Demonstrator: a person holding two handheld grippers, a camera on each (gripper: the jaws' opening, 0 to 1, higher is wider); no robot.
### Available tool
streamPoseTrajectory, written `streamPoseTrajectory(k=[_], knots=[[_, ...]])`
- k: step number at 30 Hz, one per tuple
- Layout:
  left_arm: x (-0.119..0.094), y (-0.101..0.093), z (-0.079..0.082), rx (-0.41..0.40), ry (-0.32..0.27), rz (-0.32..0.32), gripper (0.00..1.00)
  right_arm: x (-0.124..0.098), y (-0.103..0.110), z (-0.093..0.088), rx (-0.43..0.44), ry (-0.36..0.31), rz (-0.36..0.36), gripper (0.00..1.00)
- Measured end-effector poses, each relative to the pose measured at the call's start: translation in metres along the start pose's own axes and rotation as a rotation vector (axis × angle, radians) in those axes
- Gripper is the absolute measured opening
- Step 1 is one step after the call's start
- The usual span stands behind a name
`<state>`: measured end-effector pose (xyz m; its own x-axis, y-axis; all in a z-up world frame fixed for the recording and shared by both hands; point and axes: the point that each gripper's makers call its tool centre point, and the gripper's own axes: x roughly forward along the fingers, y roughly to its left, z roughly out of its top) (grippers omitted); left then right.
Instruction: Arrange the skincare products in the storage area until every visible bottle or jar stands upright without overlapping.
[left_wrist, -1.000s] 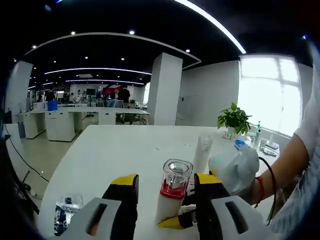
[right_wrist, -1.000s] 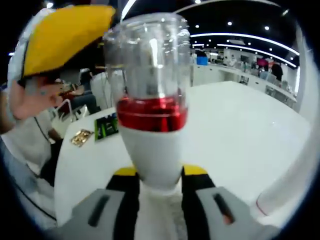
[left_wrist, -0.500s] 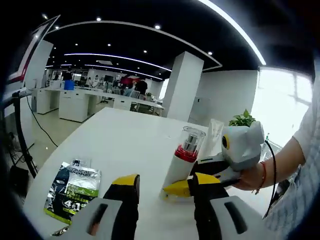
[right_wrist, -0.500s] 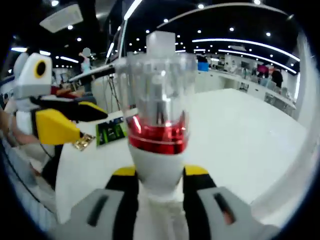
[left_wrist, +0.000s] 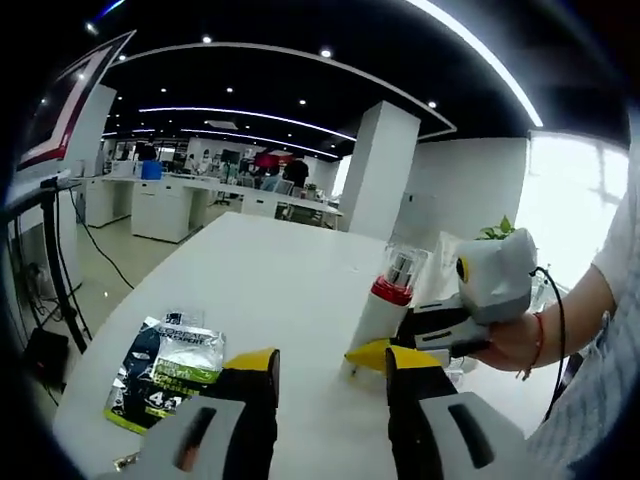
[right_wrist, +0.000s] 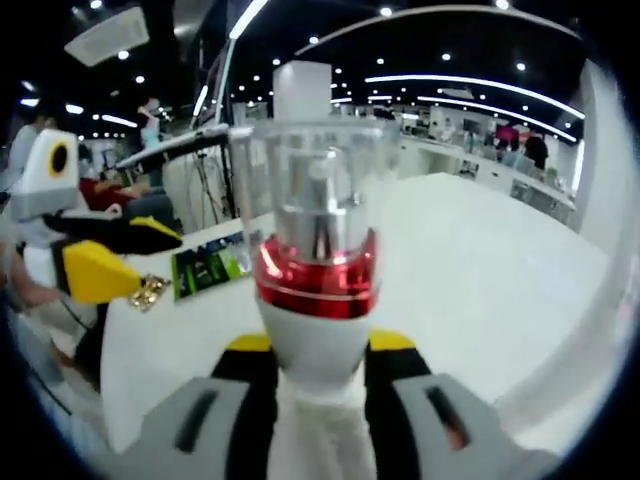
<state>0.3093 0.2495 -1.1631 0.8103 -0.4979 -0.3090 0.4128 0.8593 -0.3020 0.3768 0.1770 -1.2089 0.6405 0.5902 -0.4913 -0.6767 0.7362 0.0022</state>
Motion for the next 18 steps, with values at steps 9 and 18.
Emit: streamPoseTrajectory(k=[9, 18], knots=[[0.008, 0.003, -0.007, 0.035, 0.039, 0.012, 0.39, 0.002, -0.005, 0.001, 0.007, 0.001, -0.02, 0.31], [0.016, 0.002, -0.015, 0.054, 0.088, 0.016, 0.39, -0.001, -0.022, -0.001, 0.047, 0.013, -0.107, 0.31]])
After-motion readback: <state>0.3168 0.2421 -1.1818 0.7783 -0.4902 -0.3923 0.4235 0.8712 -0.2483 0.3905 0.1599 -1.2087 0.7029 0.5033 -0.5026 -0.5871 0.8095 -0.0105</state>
